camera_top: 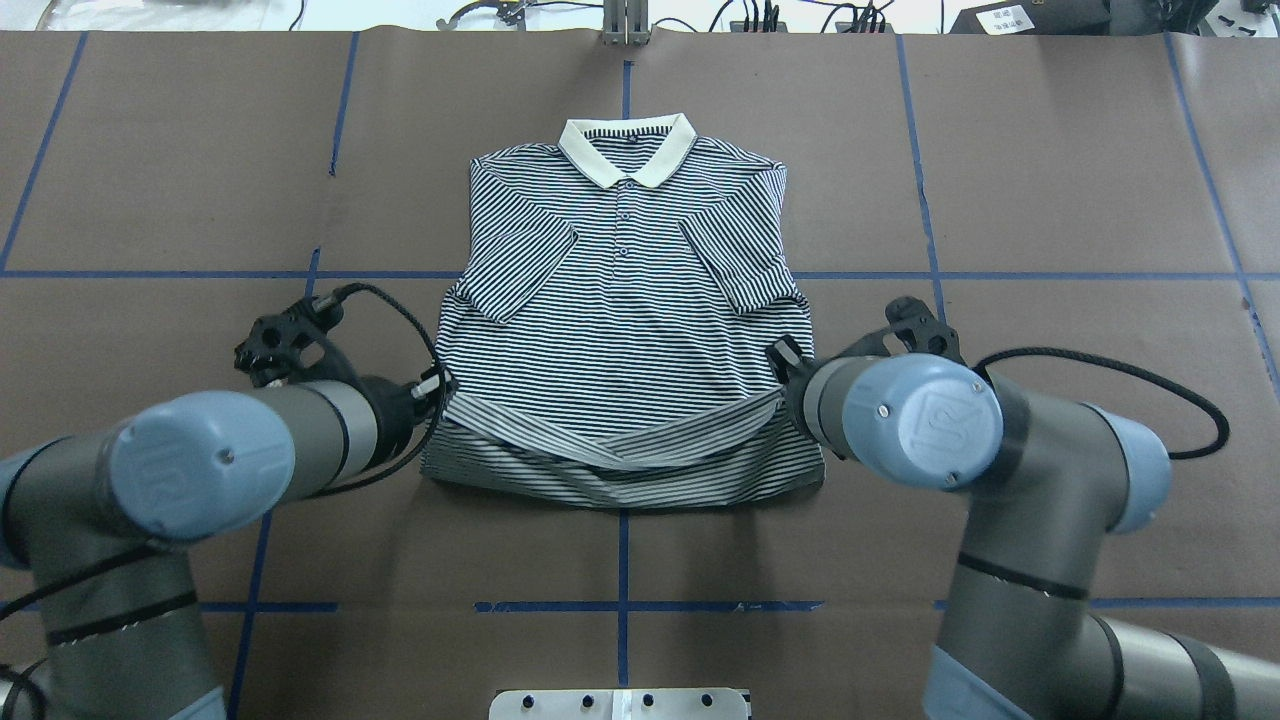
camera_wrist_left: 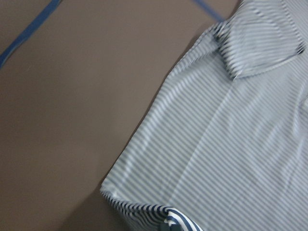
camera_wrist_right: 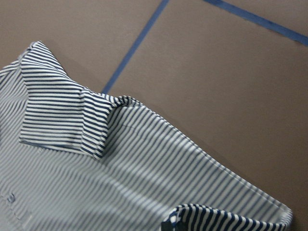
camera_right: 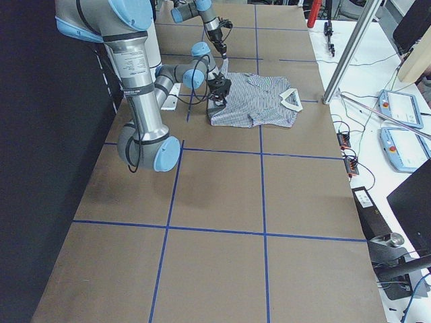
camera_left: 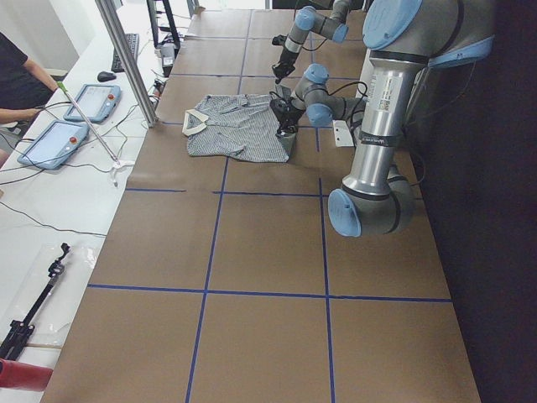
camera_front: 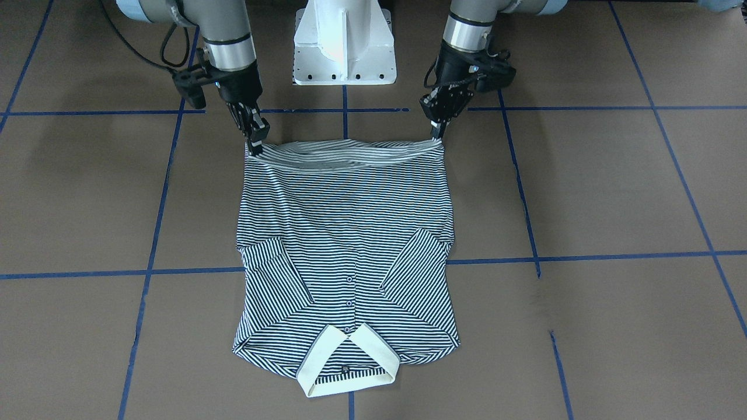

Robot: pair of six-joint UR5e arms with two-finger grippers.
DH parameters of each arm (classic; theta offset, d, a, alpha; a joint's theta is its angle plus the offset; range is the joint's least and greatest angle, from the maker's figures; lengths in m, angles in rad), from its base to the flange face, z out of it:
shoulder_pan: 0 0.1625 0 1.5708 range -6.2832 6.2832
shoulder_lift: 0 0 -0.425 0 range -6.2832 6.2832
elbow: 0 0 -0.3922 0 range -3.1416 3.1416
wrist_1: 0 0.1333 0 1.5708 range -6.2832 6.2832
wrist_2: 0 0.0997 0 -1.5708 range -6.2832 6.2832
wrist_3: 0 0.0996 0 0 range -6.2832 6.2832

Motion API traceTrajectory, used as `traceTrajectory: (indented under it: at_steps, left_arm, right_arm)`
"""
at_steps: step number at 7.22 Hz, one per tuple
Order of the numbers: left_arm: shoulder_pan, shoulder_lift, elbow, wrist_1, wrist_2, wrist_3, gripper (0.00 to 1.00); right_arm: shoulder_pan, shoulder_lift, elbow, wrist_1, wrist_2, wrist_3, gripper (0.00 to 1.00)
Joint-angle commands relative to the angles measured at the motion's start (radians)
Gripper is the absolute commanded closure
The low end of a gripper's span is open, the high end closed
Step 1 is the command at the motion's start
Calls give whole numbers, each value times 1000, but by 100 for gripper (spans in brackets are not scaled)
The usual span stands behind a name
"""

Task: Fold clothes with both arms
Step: 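Lift the hem with both grippers and fold it toward the collar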

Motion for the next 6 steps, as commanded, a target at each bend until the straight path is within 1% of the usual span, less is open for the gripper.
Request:
traceTrajectory:
  at_steps: [1,2,3,4,5,6]
  left_arm:
    - [-138,-92,207,-103,4,92,100]
    - [-174,-107,302,-195,6,109,100]
    - [-207,-138,394,-256,6,119,100]
    - [-229,-188,474,-270,6,122,100]
    - [-244,-233,528,-272,8,120,100]
    - [-257,-248,581,-313,8,122,100]
  right_arm:
    - [180,168,-232,9,67,-77,100]
    - [232,252,-364,11,95,-109,100]
    - [263,335,-517,58,101,-117,100]
    - [294,390,-633,127,103,-115,100]
    - [300,437,-720,140,104,-117,100]
    - [311,461,-796,184,109,-118,100]
